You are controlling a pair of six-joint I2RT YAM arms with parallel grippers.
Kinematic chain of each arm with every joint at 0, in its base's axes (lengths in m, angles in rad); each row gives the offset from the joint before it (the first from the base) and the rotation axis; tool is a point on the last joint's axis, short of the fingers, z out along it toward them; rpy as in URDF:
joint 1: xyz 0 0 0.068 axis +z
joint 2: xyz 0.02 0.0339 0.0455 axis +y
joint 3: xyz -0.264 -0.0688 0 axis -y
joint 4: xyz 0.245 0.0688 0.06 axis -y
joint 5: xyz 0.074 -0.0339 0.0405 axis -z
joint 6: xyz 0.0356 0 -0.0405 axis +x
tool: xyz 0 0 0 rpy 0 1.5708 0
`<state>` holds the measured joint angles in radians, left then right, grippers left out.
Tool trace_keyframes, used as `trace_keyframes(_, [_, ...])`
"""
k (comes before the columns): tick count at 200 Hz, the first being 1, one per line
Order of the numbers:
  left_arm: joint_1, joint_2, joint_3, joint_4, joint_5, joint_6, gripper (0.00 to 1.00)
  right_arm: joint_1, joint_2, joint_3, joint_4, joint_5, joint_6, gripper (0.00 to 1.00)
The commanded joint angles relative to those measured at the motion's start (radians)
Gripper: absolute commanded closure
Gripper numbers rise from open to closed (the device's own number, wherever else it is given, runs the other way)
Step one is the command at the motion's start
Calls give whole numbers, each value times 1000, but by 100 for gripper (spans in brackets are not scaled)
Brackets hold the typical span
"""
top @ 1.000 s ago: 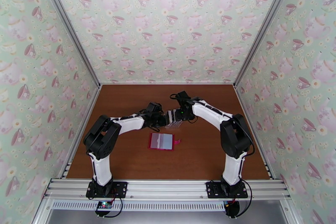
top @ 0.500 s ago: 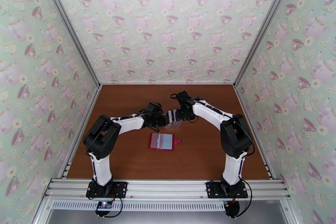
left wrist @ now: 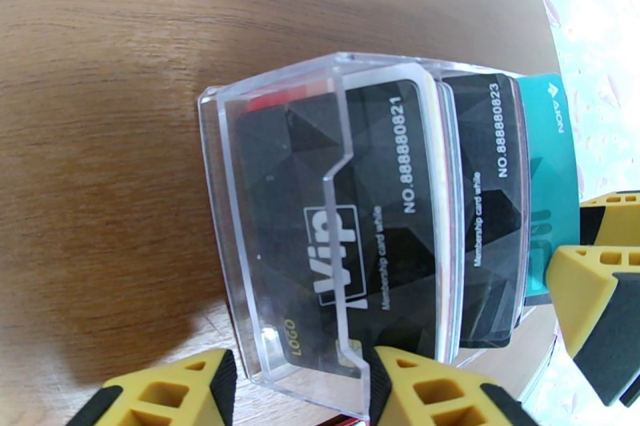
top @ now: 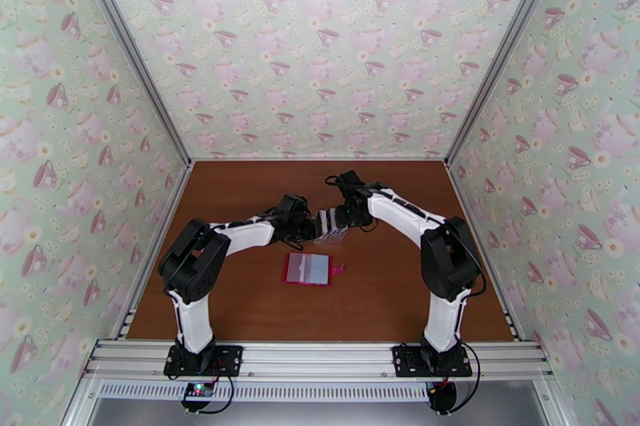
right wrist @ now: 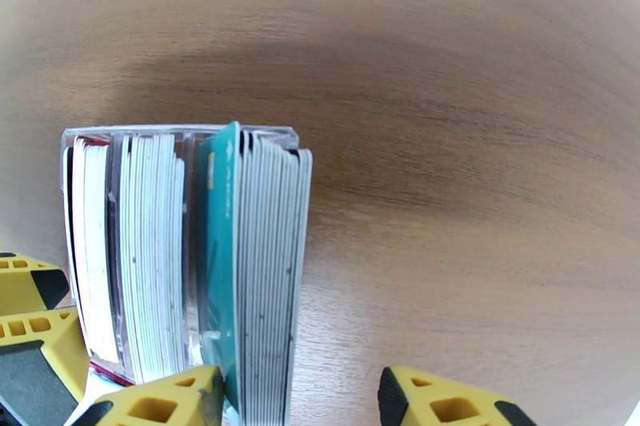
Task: Put the credit cards into the card holder
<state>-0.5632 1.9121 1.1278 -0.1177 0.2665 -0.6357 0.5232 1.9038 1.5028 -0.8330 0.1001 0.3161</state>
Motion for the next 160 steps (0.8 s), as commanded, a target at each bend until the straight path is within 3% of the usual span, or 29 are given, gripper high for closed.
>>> trace_keyframes(1, [19, -1, -35, -96, -31, 28, 51, -12, -18, 29, -34, 29, -16, 48])
trace_keyframes(46, [20, 1, -34, -93, -27, 24, 51, -11, -23, 45, -44, 18, -18, 54])
trace_keyframes(160, [19, 7, -35, -92, -23, 20, 51, -12, -15, 48, -47, -16, -25, 86])
